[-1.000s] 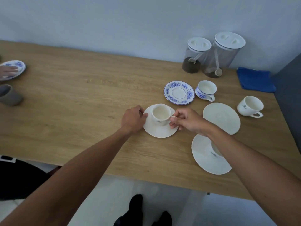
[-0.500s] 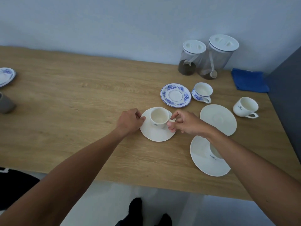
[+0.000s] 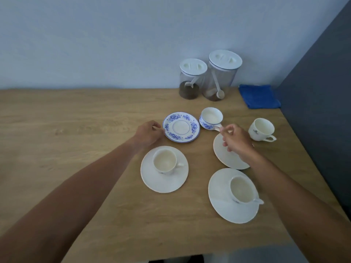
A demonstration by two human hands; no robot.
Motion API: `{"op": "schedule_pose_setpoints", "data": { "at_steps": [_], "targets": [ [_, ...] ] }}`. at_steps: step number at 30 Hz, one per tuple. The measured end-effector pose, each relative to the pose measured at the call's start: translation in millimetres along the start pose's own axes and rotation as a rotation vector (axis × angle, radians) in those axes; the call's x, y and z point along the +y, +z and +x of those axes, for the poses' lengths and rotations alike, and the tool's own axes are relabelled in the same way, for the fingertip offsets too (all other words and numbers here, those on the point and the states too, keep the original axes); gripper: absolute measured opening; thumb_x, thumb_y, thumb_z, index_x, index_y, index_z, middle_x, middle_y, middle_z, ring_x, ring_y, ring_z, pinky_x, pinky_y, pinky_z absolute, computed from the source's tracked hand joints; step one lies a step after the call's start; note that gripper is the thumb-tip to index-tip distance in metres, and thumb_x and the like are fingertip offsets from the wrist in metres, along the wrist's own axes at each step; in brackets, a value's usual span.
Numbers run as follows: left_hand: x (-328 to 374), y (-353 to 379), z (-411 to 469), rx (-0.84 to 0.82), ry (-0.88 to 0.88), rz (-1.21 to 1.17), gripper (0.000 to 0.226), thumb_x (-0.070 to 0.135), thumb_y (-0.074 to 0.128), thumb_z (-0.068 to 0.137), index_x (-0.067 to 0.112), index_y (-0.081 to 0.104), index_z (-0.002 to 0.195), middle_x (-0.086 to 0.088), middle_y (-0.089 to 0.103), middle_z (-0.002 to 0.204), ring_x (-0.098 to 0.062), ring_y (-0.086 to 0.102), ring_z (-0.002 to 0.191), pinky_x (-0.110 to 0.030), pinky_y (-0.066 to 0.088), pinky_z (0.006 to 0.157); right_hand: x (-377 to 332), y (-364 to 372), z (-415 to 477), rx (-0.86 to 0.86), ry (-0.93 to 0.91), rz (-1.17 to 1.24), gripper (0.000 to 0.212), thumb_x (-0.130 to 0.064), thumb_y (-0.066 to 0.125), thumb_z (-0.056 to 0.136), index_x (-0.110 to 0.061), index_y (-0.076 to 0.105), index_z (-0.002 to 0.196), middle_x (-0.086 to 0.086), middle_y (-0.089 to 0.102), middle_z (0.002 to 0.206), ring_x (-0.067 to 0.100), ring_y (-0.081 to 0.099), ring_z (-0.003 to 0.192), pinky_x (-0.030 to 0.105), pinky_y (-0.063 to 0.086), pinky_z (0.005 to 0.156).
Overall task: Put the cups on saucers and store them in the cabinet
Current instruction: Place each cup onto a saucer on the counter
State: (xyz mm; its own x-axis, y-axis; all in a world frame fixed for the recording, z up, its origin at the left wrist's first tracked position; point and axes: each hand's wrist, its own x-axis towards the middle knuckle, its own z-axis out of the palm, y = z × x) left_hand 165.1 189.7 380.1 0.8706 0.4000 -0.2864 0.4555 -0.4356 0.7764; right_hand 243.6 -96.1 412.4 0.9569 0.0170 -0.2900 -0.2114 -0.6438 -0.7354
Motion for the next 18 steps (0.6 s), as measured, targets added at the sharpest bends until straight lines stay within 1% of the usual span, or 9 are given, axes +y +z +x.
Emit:
{"op": "schedule_pose_setpoints", "data": {
  "at_steps": [1, 3, 5, 7, 10, 12, 14, 16, 18],
  "targets": [
    [3, 3, 5, -0.009, -0.007, -0.01, 0.023, 0.031, 0.068, 0.087, 0.016, 0.066, 0.104, -0.006, 0.071, 0.089, -0.018, 0.059, 0.068, -0.03, 0.055, 0.07, 2, 1, 5, -0.013, 0.007, 0.021, 0.031, -0.046, 0.058, 0.095, -0.018, 0.058, 0.108, 0.003, 0.068, 0.085, 0.015, 0.067, 0.068, 0.029, 0.05, 0.053],
    [8, 9, 12, -0.025, -0.013, 0.01, 0.02, 0.03, 0.068, 0.088, 0.014, 0.064, 0.099, -0.002, 0.068, 0.077, -0.014, 0.056, 0.058, -0.024, 0.046, 0.055, 6, 2, 13, -0.023, 0.002, 0.065, 0.027, -0.042, 0.055, 0.098, -0.017, 0.06, 0.108, 0.004, 0.069, 0.085, 0.013, 0.065, 0.065, 0.028, 0.05, 0.052],
    [8, 12, 17, -0.021, -0.009, 0.027, 0.016, 0.027, 0.067, 0.089, 0.013, 0.063, 0.095, 0.002, 0.063, 0.066, -0.012, 0.054, 0.053, -0.023, 0.042, 0.053, 9, 2, 20, -0.039, -0.015, 0.121, 0.024, -0.038, 0.054, 0.099, -0.016, 0.061, 0.107, 0.003, 0.068, 0.081, 0.014, 0.064, 0.064, 0.027, 0.048, 0.05],
    [7, 12, 21, -0.016, -0.013, 0.027, 0.012, 0.024, 0.067, 0.089, 0.013, 0.063, 0.091, 0.003, 0.064, 0.063, -0.009, 0.053, 0.047, -0.022, 0.044, 0.054, 9, 3, 27, -0.081, 0.0, 0.18, 0.021, -0.034, 0.054, 0.1, -0.016, 0.062, 0.107, 0.005, 0.068, 0.08, 0.016, 0.064, 0.066, 0.027, 0.047, 0.05],
    [5, 12, 23, -0.03, -0.03, 0.003, 0.013, 0.022, 0.067, 0.09, 0.017, 0.061, 0.079, 0.005, 0.065, 0.063, 0.001, 0.049, 0.037, -0.011, 0.04, 0.043, 8, 5, 35, -0.157, 0.048, 0.259, 0.015, -0.027, 0.054, 0.101, -0.016, 0.064, 0.1, 0.009, 0.067, 0.085, 0.016, 0.066, 0.07, 0.026, 0.049, 0.053],
    [5, 13, 24, -0.026, -0.047, -0.017, 0.017, 0.022, 0.067, 0.09, 0.02, 0.061, 0.074, 0.004, 0.064, 0.06, -0.002, 0.051, 0.041, -0.012, 0.039, 0.043, 7, 7, 39, -0.193, 0.074, 0.335, 0.016, -0.023, 0.054, 0.102, -0.013, 0.064, 0.094, 0.009, 0.066, 0.086, 0.013, 0.068, 0.071, 0.022, 0.051, 0.053],
    [4, 13, 25, -0.031, -0.071, -0.044, 0.016, 0.022, 0.069, 0.089, 0.018, 0.062, 0.075, 0.002, 0.065, 0.063, -0.007, 0.052, 0.048, -0.017, 0.041, 0.048, 7, 9, 42, -0.179, 0.075, 0.403, 0.018, -0.021, 0.054, 0.102, -0.008, 0.064, 0.094, 0.009, 0.067, 0.083, 0.012, 0.068, 0.071, 0.019, 0.054, 0.055],
    [3, 14, 26, -0.033, -0.085, -0.078, 0.015, 0.023, 0.07, 0.088, 0.017, 0.063, 0.077, 0.002, 0.065, 0.063, -0.01, 0.051, 0.051, -0.021, 0.041, 0.052, 6, 11, 43, -0.115, 0.035, 0.417, 0.02, -0.021, 0.055, 0.101, -0.007, 0.065, 0.091, 0.01, 0.068, 0.082, 0.013, 0.069, 0.072, 0.021, 0.056, 0.063],
    [1, 14, 26, -0.023, -0.089, -0.083, 0.015, 0.025, 0.071, 0.088, 0.017, 0.064, 0.078, 0.003, 0.062, 0.058, -0.01, 0.05, 0.051, -0.022, 0.039, 0.052, 1, 13, 41, -0.069, -0.031, 0.405, 0.021, -0.022, 0.055, 0.101, -0.011, 0.066, 0.085, 0.009, 0.068, 0.081, 0.013, 0.069, 0.074, 0.024, 0.057, 0.07]
  ]
}}
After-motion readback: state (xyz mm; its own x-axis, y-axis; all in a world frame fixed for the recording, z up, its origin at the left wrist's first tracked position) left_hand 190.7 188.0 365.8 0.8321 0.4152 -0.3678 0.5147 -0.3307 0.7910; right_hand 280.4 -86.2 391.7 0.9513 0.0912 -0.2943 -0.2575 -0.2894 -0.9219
